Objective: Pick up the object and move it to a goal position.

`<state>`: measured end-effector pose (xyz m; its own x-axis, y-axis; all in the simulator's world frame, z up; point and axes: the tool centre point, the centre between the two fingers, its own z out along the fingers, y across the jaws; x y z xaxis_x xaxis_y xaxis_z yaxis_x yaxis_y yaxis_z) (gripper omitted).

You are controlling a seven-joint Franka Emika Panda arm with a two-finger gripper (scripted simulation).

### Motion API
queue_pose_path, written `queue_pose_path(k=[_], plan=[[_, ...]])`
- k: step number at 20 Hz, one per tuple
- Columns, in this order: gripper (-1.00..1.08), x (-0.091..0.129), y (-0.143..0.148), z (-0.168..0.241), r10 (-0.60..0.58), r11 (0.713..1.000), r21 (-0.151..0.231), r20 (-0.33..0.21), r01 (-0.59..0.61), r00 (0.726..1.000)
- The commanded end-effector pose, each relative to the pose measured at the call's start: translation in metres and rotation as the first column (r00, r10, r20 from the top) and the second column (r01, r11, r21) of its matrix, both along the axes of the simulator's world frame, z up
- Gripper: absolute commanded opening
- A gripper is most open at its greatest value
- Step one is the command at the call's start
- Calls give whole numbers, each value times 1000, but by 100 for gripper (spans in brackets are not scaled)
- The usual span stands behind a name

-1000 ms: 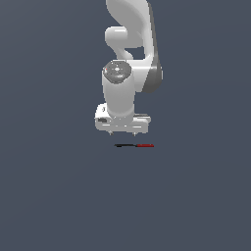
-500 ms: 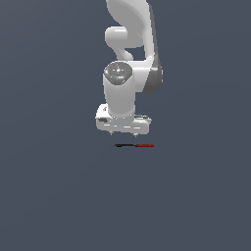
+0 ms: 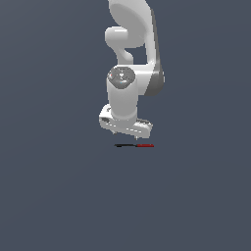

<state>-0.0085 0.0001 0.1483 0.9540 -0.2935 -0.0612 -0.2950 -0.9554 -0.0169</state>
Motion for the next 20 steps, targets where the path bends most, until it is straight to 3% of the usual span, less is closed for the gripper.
queue_pose_path(k=[1,10,20], plan=[[100,-1,3,-5,-58,998,-2,0,58,998],[100,-5,14,-23,-286,958,-12,0,286,958],[100,-10,25,-42,-522,852,-25,6,522,853]])
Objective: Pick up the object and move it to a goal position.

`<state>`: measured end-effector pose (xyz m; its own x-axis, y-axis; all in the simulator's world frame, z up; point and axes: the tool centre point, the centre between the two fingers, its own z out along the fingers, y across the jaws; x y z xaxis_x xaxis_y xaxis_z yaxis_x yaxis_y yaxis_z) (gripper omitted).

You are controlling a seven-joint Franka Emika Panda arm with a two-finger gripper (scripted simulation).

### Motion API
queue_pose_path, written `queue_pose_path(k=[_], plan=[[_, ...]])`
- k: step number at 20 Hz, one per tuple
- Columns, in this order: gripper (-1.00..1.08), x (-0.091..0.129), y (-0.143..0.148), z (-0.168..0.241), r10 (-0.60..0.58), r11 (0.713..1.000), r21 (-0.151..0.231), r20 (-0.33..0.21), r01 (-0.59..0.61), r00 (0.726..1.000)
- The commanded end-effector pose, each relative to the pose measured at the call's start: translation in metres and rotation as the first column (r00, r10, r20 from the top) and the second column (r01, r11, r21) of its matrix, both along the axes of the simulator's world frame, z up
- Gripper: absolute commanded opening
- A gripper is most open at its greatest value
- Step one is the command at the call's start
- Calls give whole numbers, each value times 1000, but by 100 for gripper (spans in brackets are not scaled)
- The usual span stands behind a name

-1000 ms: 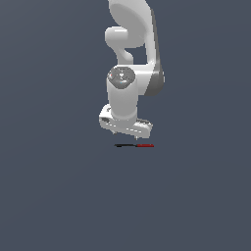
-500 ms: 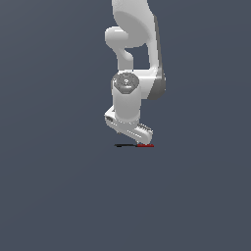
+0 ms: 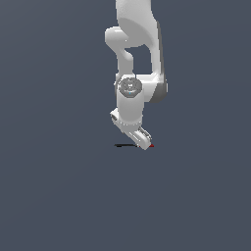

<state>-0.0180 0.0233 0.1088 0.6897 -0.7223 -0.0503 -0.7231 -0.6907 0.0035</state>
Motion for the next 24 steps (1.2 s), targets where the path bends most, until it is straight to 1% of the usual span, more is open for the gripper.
queue_pose_path(k=[1,6,11,16,24], plan=[[100,-1,2,-5,-67,998,-4,1,67,998],[100,-4,7,-14,-195,981,-11,3,195,981],[100,-8,11,-23,-321,947,-18,7,321,947],[100,-11,15,-31,-442,897,-25,13,442,897],[100,-16,19,-43,-600,799,-32,26,601,799]])
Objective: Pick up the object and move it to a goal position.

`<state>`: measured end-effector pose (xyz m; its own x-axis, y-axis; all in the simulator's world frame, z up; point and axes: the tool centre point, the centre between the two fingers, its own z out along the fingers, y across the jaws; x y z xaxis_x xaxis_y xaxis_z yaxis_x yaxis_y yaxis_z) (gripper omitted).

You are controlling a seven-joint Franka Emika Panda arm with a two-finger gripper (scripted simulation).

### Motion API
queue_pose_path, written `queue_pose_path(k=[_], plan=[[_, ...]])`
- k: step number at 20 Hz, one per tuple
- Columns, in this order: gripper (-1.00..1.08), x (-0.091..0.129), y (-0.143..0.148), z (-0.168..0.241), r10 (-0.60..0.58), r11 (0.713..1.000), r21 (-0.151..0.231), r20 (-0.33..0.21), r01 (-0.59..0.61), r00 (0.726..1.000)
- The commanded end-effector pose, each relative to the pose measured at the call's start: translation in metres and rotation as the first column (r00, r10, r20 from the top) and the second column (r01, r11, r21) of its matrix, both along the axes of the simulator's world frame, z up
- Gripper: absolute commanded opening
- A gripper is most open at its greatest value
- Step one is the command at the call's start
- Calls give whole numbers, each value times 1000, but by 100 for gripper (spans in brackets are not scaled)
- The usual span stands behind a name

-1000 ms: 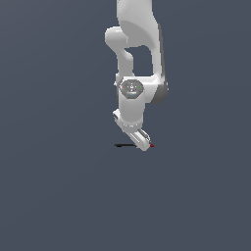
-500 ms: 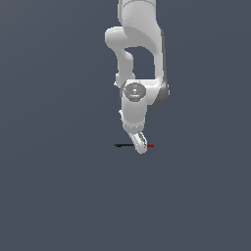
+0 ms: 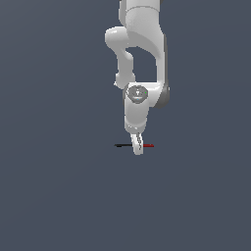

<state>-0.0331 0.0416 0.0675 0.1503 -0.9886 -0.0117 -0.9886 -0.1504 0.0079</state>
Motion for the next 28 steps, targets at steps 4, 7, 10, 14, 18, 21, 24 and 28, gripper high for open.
queue_pose_path(k=[4,7,10,14,18,21,24,28], plan=[[100,-2,2,-6,-96,995,-6,5,96,995],[100,-3,2,-8,-130,991,-8,7,130,991],[100,-4,3,-9,-151,988,-10,9,152,988],[100,-4,3,-10,-162,987,-10,10,162,987],[100,-4,3,-12,-158,987,-10,9,158,987],[100,-5,3,-21,-159,987,-10,9,159,987],[100,-5,3,-36,-161,987,-10,9,161,987],[100,-5,3,-53,-162,987,-10,9,162,987]])
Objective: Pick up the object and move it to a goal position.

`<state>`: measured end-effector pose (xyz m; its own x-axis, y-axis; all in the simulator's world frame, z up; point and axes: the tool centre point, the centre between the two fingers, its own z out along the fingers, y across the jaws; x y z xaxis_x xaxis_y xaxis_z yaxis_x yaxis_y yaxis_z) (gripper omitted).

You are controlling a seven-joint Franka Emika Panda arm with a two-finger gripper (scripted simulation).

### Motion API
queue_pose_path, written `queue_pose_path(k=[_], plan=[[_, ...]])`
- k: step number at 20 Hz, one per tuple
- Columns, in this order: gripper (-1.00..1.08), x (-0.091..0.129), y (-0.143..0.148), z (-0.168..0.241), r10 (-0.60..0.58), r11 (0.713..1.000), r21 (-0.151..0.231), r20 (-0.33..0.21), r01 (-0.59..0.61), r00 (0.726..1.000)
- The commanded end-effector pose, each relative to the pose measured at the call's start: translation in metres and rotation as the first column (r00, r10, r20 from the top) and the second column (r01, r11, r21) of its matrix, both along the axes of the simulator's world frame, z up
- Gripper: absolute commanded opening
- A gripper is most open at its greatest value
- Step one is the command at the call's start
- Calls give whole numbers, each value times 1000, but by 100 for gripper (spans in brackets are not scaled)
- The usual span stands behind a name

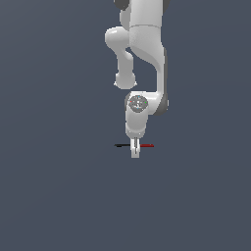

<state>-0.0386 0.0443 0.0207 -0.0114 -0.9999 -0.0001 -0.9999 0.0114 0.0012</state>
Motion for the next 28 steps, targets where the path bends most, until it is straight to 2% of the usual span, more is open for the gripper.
queue_pose_path(k=[1,5,6,19,28], plan=[[100,0,0,-9,0,1000,0,1,0,1000],[100,1,0,-13,0,1000,0,1,0,1000],[-100,1,0,-13,0,1000,0,1,0,1000],[-100,1,0,-8,-2,1000,1,1,2,1000],[-100,13,-2,34,-3,1000,0,1,3,1000]])
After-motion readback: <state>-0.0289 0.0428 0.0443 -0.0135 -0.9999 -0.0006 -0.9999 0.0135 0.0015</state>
